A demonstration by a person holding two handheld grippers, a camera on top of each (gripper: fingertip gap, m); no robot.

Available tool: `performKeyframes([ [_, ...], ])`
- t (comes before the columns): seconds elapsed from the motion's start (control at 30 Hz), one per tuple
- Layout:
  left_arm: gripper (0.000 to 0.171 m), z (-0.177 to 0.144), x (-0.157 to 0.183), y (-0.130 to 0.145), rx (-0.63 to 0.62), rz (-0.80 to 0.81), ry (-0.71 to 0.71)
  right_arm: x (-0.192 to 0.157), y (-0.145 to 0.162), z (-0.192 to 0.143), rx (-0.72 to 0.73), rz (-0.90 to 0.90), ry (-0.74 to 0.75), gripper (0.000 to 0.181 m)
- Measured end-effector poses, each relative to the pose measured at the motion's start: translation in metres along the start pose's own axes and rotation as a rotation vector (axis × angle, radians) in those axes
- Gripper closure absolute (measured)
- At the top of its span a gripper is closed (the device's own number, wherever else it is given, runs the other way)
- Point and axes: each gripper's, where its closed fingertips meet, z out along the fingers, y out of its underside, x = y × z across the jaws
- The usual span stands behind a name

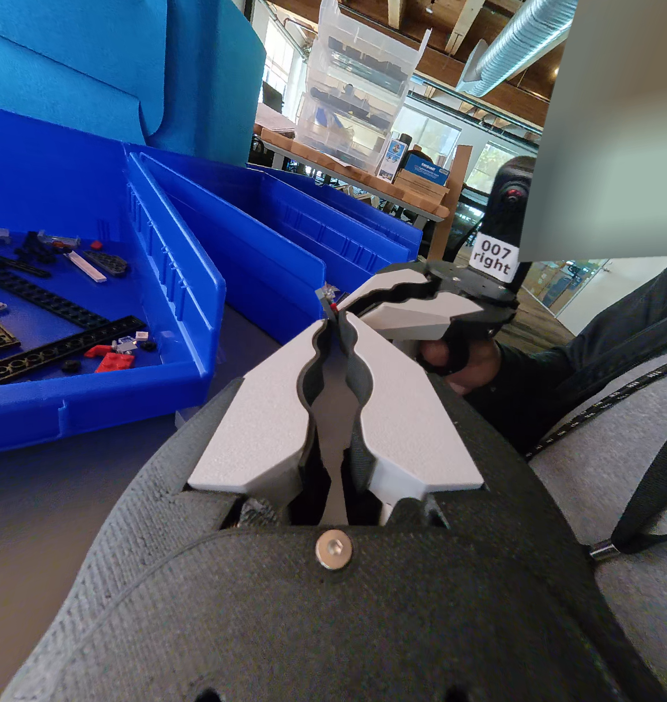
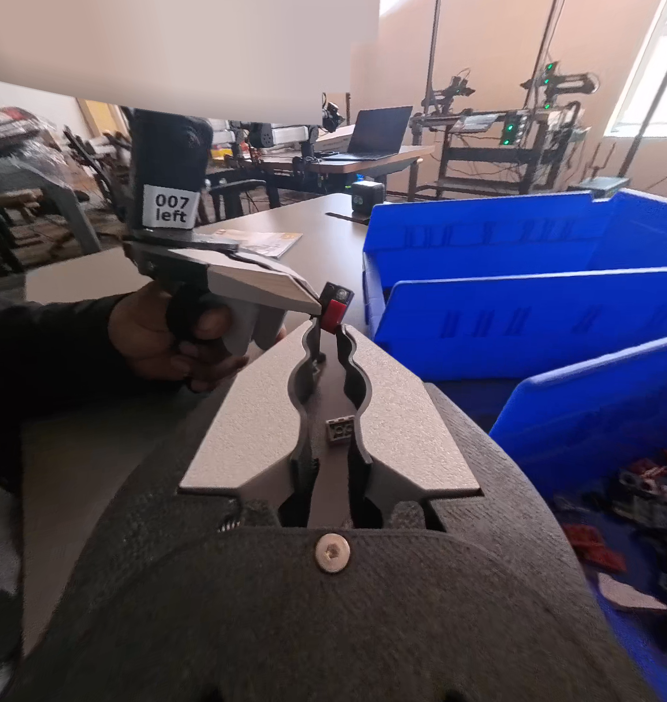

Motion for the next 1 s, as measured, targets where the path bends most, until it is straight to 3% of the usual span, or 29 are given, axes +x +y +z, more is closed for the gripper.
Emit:
performKeyframes([
  [0.53, 0.167, 0.0008, -0.0013, 0.0027, -0.005, -0.02, 0.009, 0.0011, 0.0034, 0.0001, 0.026, 0.443, -0.19, 0.173],
  [0.87, 0.167, 0.0013, -0.0021, 0.0038, -0.012, -0.051, 0.015, 0.0024, 0.0042, 0.0002, 0.025, 0.539, -0.222, 0.173],
  [1.0, 0.167, 0.0017, -0.0046, 0.0065, -0.021, -0.147, 0.043, 0.0041, 0.0071, 0.0016, 0.011, 0.406, -0.155, 0.173],
])
